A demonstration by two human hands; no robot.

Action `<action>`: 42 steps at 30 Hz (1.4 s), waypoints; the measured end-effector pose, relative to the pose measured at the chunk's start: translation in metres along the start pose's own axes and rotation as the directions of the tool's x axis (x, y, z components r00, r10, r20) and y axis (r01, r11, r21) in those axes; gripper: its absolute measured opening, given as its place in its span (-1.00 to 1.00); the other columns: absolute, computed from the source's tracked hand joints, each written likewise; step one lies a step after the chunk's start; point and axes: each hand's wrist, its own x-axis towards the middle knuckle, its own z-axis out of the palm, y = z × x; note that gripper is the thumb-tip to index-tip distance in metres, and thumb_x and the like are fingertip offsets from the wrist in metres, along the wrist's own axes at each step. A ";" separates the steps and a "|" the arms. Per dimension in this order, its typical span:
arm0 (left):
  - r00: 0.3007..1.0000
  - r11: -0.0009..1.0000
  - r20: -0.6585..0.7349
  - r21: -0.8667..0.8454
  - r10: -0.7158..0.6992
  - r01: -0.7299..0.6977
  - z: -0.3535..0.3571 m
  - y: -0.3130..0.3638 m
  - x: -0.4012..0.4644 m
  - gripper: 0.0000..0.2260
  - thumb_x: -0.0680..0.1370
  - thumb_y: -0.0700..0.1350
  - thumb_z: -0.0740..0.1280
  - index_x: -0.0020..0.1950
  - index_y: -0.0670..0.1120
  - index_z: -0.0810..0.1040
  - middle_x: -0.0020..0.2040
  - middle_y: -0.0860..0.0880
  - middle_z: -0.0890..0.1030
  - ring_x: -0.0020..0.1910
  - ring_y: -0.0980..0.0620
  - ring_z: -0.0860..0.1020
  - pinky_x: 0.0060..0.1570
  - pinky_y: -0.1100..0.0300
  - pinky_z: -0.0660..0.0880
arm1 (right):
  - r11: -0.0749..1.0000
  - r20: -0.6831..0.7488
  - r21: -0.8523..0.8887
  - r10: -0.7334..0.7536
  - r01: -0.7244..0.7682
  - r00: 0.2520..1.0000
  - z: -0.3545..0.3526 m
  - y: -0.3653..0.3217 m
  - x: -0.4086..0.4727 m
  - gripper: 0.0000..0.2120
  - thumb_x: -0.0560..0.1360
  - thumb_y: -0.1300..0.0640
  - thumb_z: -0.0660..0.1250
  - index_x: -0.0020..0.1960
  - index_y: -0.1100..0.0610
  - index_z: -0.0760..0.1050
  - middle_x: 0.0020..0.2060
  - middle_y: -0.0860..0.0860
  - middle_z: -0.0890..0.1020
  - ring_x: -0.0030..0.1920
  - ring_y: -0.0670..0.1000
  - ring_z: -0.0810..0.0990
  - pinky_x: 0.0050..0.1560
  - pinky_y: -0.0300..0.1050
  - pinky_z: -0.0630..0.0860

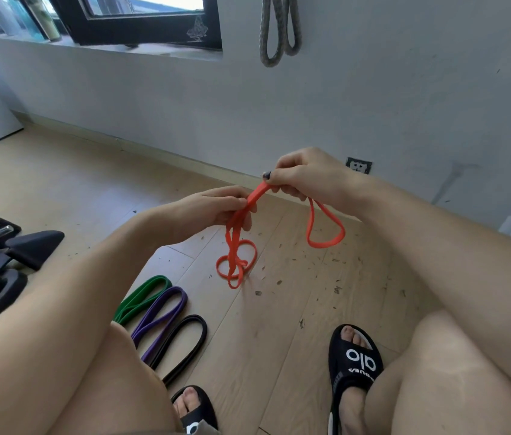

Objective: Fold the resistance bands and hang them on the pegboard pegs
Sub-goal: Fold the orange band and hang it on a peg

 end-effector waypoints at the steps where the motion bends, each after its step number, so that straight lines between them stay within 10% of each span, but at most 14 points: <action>1: 1.000 1.000 -0.004 -0.001 0.004 -0.004 -0.001 0.000 0.000 -0.76 0.74 -0.16 0.11 0.22 -0.15 0.56 0.09 -0.26 0.63 0.17 -0.20 0.60 0.30 0.02 0.52 | 1.000 -0.028 0.011 0.003 -0.003 1.000 0.000 -0.001 0.001 -0.72 0.58 -0.01 0.37 -0.15 0.17 0.66 -0.33 0.01 0.55 -0.29 -0.03 0.46 -0.18 -0.05 0.41; 9: 0.987 0.993 -0.124 0.080 0.099 -0.089 0.006 0.009 -0.003 -0.81 0.72 -0.19 0.19 0.10 -0.18 0.60 -0.19 -0.07 0.54 -0.16 0.03 0.54 0.03 0.00 0.48 | 0.996 0.035 -0.069 0.058 -0.056 0.998 0.002 -0.001 -0.002 -0.68 0.65 -0.10 0.27 -0.15 0.05 0.59 -0.30 -0.01 0.64 -0.35 -0.08 0.52 -0.25 -0.21 0.46; 24: 0.997 0.992 -0.035 -0.109 0.063 -0.067 -0.002 -0.006 -0.004 -0.70 0.68 -0.08 0.10 0.08 -0.17 0.60 -0.09 -0.08 0.65 -0.02 -0.05 0.61 0.18 0.01 0.54 | 0.994 -0.066 -0.103 -0.051 0.044 0.997 0.002 -0.007 0.002 -0.57 0.62 -0.16 0.28 -0.34 0.04 0.53 -0.36 0.03 0.45 -0.32 0.01 0.42 -0.21 -0.05 0.41; 34: 0.983 0.994 -0.149 0.020 0.108 -0.106 0.003 0.005 -0.005 -0.80 0.67 -0.09 0.25 0.06 -0.20 0.59 -0.23 -0.06 0.46 -0.19 -0.03 0.42 -0.06 0.06 0.42 | 0.993 0.105 -0.107 0.067 -0.056 0.992 0.005 0.004 -0.001 -0.65 0.66 -0.18 0.21 0.01 0.04 0.64 -0.22 -0.01 0.67 -0.29 -0.10 0.56 -0.18 -0.20 0.50; 42: 0.993 0.997 -0.101 -0.050 0.062 -0.067 0.006 0.008 -0.005 -0.73 0.73 -0.07 0.17 0.01 -0.17 0.59 -0.28 0.00 0.49 -0.29 0.08 0.45 -0.18 0.24 0.47 | 0.996 0.111 -0.083 -0.006 0.015 0.994 0.008 0.000 0.000 -0.62 0.63 -0.15 0.29 -0.20 0.09 0.61 -0.40 -0.10 0.47 -0.36 -0.11 0.43 -0.25 -0.21 0.44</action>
